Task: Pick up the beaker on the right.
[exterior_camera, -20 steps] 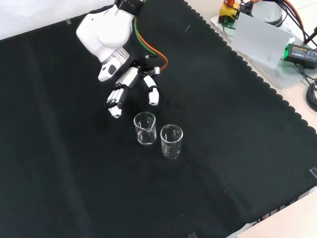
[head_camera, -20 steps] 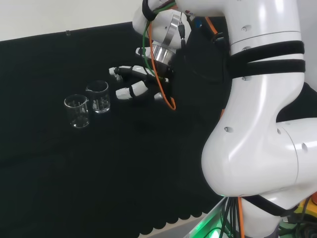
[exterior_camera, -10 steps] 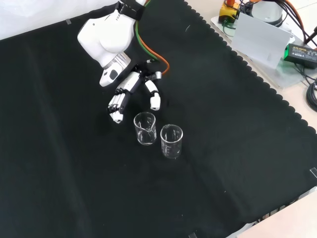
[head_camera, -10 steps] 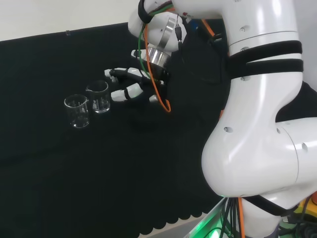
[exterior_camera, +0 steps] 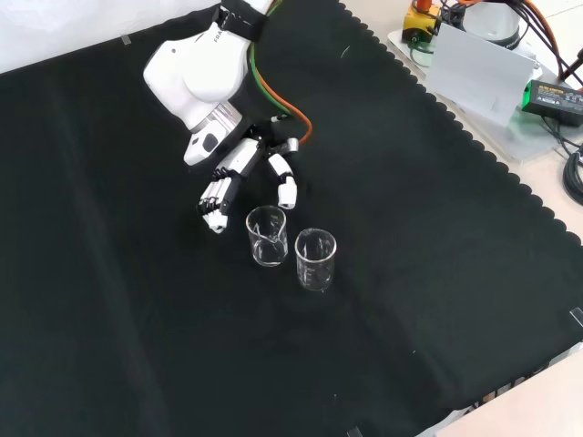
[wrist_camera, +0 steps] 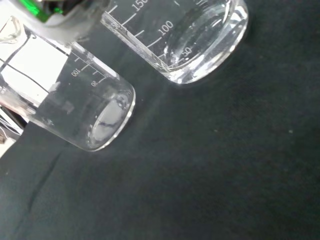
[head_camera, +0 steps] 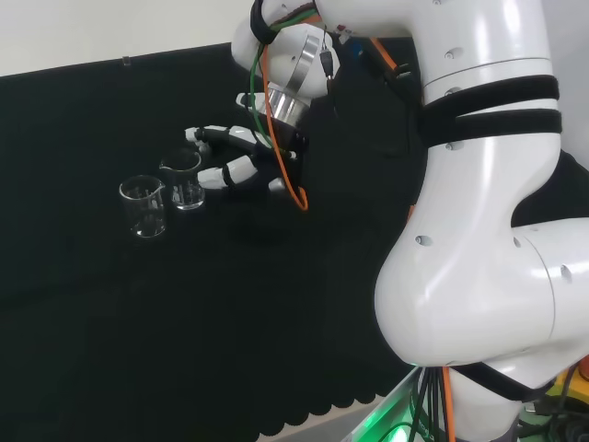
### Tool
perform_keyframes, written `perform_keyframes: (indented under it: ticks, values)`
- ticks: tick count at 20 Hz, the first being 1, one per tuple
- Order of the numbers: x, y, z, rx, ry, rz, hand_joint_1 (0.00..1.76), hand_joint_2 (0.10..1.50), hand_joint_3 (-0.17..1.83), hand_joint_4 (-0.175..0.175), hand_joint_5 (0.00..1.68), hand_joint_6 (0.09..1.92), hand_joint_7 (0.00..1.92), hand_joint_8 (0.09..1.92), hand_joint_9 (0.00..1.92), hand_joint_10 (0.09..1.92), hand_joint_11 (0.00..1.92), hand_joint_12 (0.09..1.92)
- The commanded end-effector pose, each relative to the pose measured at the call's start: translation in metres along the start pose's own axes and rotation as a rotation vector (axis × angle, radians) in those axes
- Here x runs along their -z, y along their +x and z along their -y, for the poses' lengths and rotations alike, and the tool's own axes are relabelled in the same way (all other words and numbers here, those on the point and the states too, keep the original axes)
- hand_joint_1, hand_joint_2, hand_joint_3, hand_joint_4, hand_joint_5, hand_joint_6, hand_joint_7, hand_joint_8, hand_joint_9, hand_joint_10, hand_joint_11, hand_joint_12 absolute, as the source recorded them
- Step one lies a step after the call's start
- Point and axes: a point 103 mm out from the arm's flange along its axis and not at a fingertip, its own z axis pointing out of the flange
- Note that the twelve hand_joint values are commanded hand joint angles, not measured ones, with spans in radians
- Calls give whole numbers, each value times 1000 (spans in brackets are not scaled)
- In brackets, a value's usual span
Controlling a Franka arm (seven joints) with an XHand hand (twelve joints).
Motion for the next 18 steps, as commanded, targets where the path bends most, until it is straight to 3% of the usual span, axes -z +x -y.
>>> perform_keyframes:
  ticks: [1, 18]
  values:
    - [-4, 4, -6, 20, -8, -1, 777, 529, 587, -99, 169, 87, 93, 700, 242, 755, 0, 1203]
    - [-19, 8, -16, 48, 1, -39, 790, 523, 606, -101, 210, 87, 182, 726, 328, 737, 0, 1258]
